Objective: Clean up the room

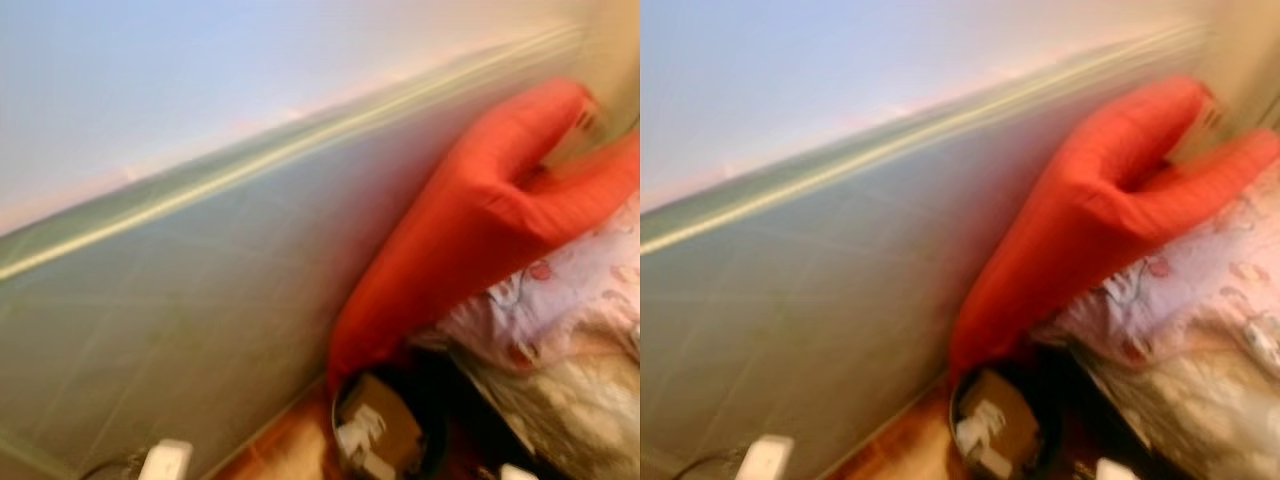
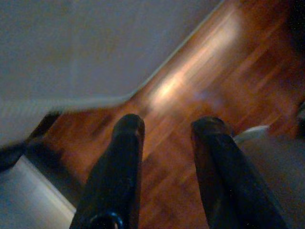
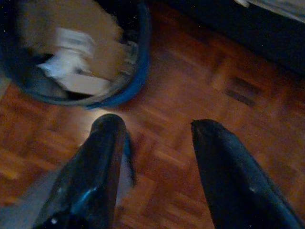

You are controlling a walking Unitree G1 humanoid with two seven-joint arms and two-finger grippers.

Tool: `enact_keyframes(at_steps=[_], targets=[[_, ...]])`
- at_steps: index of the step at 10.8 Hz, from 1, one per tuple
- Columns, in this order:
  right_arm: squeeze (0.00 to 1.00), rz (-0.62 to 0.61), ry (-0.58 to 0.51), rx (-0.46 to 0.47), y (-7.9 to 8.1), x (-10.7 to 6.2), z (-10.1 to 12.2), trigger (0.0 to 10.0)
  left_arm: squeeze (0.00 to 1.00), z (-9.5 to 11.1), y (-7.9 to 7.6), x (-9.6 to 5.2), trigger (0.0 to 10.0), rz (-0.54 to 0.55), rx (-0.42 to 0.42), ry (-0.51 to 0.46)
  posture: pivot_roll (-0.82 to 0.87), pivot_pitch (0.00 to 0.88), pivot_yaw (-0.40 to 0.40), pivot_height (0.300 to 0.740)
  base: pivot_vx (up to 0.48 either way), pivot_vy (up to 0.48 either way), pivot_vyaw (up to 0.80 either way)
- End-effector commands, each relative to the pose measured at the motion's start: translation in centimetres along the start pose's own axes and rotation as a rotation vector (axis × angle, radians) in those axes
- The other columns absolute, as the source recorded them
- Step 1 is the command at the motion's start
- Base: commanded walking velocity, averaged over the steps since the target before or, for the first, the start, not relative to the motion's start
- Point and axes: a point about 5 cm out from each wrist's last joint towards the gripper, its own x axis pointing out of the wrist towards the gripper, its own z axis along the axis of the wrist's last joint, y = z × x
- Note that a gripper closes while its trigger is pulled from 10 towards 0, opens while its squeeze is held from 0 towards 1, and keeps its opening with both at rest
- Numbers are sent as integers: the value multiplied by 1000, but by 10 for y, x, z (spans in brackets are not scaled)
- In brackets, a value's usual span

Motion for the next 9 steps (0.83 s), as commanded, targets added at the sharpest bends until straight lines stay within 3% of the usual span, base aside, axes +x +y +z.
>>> enact_keyframes(at_steps=[1, 8, 9], targets=[[0, 12, -9, 14, 6, 1, 3, 10000, 0, -15, 4, -3, 10000, 5, -11, 53, 233, 19, -45, 740, 0, 0, -781], [0, 22, -14, 4, 7, 2, 4, 10000, 0, -13, -2, -2, 10000, -2, -27, 60, 219, 42, -44, 740, 0, 0, -781], [0, 30, -26, -23, 6, 2, 6, 10000, 0, -12, -4, -2, 10000, -4, -35, 59, 216, 44, -47, 740, 0, 0, 0]])
